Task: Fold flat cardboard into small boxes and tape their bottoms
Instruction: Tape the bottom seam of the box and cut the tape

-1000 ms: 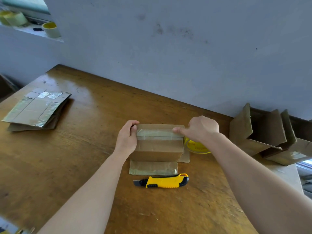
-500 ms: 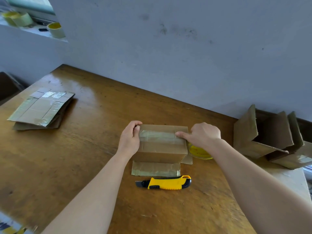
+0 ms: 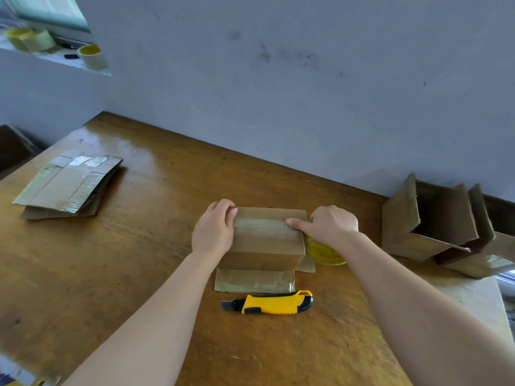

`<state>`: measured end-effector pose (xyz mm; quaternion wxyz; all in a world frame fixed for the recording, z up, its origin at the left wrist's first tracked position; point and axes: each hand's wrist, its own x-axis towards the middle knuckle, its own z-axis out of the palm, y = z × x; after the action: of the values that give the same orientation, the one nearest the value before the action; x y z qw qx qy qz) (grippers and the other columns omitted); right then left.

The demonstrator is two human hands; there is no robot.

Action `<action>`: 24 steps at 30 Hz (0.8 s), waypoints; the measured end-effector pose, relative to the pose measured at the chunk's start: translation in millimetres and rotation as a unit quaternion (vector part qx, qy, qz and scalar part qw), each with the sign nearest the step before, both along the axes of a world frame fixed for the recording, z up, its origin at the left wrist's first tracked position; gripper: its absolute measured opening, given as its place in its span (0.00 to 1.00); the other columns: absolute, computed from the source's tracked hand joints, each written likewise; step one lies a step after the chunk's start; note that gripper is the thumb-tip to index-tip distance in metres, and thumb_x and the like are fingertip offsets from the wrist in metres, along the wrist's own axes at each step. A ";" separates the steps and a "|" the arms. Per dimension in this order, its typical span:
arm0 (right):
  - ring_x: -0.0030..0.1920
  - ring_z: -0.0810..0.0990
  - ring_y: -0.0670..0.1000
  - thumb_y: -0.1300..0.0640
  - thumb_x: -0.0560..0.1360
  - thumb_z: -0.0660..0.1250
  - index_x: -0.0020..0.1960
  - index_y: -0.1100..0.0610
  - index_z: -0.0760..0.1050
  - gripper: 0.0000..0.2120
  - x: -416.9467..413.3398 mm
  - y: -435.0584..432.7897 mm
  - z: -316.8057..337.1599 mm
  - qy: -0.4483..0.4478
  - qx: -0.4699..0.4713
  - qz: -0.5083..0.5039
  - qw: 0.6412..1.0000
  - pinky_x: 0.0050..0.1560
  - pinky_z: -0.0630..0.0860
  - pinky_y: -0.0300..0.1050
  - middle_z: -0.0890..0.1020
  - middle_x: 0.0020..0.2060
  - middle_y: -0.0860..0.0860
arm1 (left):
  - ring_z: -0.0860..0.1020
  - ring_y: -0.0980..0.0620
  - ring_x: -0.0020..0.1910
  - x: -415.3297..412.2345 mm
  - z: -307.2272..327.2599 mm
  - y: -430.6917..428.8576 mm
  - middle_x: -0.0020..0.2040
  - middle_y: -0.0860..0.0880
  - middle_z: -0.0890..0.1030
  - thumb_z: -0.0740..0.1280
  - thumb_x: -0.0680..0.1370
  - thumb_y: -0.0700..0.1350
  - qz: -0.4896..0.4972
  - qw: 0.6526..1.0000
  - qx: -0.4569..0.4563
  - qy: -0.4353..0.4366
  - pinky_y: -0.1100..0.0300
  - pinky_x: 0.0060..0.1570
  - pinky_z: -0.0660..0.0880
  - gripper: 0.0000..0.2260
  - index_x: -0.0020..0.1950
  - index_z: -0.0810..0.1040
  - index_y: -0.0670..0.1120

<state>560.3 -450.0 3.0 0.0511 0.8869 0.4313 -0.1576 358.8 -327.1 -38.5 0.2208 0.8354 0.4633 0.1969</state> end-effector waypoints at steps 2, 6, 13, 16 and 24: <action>0.33 0.77 0.49 0.22 0.69 0.50 0.34 0.56 0.75 0.37 -3.0 -0.1 1.9 -0.007 -0.002 -0.012 1.000 0.30 0.70 0.40 0.78 0.32 0.48 | 0.76 0.44 0.58 3.2 5.9 -8.6 0.60 0.43 0.78 0.62 0.79 0.46 -0.013 0.985 0.158 0.067 0.50 0.56 0.73 0.12 0.60 0.78 0.45; 0.34 0.78 0.50 0.23 0.70 0.52 0.36 0.56 0.77 0.36 -18.9 2.4 2.9 0.002 0.005 -0.046 0.999 0.31 0.70 0.40 0.79 0.34 0.50 | 0.76 0.49 0.52 14.7 7.2 -52.2 0.55 0.48 0.78 0.56 0.80 0.53 -0.121 0.969 0.191 0.101 0.54 0.50 0.72 0.18 0.60 0.78 0.47; 0.56 0.78 0.60 0.49 0.82 0.53 0.57 0.63 0.78 0.21 -68.4 23.1 -2.8 0.226 0.054 -0.023 0.972 0.47 0.70 0.46 0.80 0.54 0.61 | 0.57 0.53 0.76 -10.4 10.1 -5.4 0.76 0.54 0.63 0.53 0.82 0.43 -0.080 0.986 0.066 0.134 0.51 0.74 0.51 0.20 0.75 0.65 0.51; 0.44 0.74 0.52 0.54 0.79 0.60 0.53 0.60 0.78 0.12 -96.6 31.3 2.3 0.417 0.115 -0.082 0.898 0.43 0.67 0.45 0.79 0.46 0.56 | 0.47 0.56 0.78 -16.1 15.8 16.1 0.79 0.54 0.52 0.50 0.83 0.43 -0.049 0.986 -0.007 0.159 0.47 0.75 0.41 0.22 0.78 0.57 0.50; 0.35 0.82 0.51 0.55 0.80 0.63 0.51 0.58 0.76 0.07 -123.3 20.0 -19.0 0.572 0.192 -0.143 0.784 0.37 0.79 0.41 0.83 0.39 0.57 | 0.39 0.57 0.77 -26.0 2.2 31.2 0.79 0.55 0.41 0.44 0.83 0.56 -0.076 0.972 -0.018 0.223 0.46 0.75 0.37 0.25 0.79 0.45 0.51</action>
<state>437.0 -430.1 -15.9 -0.3993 0.6769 0.2712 -0.5557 332.9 -295.9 -36.3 0.1407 0.8870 0.4393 -0.0202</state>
